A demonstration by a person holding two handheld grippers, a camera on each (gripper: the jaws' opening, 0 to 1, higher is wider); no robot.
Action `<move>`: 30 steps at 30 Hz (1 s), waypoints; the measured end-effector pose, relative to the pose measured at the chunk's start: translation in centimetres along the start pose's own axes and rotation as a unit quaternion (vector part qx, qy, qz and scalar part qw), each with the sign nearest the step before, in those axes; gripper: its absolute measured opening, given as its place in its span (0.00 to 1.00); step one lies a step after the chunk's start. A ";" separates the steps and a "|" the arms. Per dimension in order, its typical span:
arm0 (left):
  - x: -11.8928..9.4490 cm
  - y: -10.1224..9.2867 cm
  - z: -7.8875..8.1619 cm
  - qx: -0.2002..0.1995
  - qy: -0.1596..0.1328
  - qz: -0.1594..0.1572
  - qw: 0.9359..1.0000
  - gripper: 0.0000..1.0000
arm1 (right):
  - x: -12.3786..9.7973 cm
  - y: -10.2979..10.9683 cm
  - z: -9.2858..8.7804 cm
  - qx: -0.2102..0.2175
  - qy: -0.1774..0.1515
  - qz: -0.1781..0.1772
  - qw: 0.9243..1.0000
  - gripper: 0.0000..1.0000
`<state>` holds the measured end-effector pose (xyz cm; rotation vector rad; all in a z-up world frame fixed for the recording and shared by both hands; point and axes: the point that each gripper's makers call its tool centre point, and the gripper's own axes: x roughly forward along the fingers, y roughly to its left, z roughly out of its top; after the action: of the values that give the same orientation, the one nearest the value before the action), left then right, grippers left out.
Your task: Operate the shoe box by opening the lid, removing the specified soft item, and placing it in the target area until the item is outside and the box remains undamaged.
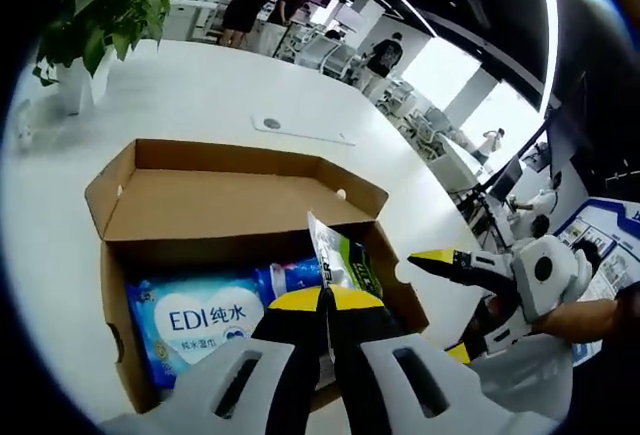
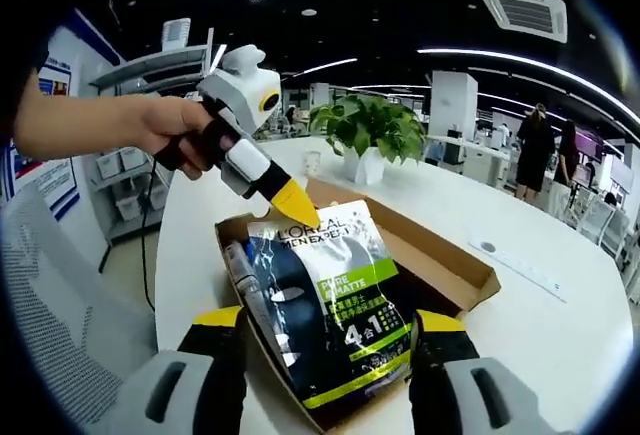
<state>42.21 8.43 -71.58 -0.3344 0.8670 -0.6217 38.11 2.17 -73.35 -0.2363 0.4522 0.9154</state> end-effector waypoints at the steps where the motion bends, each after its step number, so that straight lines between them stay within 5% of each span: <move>1: 0.0 -0.1 0.0 -0.001 -0.001 0.002 1.000 0.00 | 0.2 -0.1 0.1 0.000 -0.001 -0.004 1.000 0.64; 22: -0.3 -1.5 0.8 -0.040 -0.026 0.003 0.999 0.00 | 2.7 1.0 0.4 -0.010 0.003 -0.030 0.999 0.57; 30: -0.1 -2.3 1.1 -0.048 -0.033 -0.006 0.998 0.00 | 2.8 1.2 0.1 -0.030 0.013 -0.041 0.999 0.42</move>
<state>42.18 6.69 -69.68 -0.4454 0.8330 -0.5785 38.67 4.95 -74.58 -0.3189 0.4370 0.8471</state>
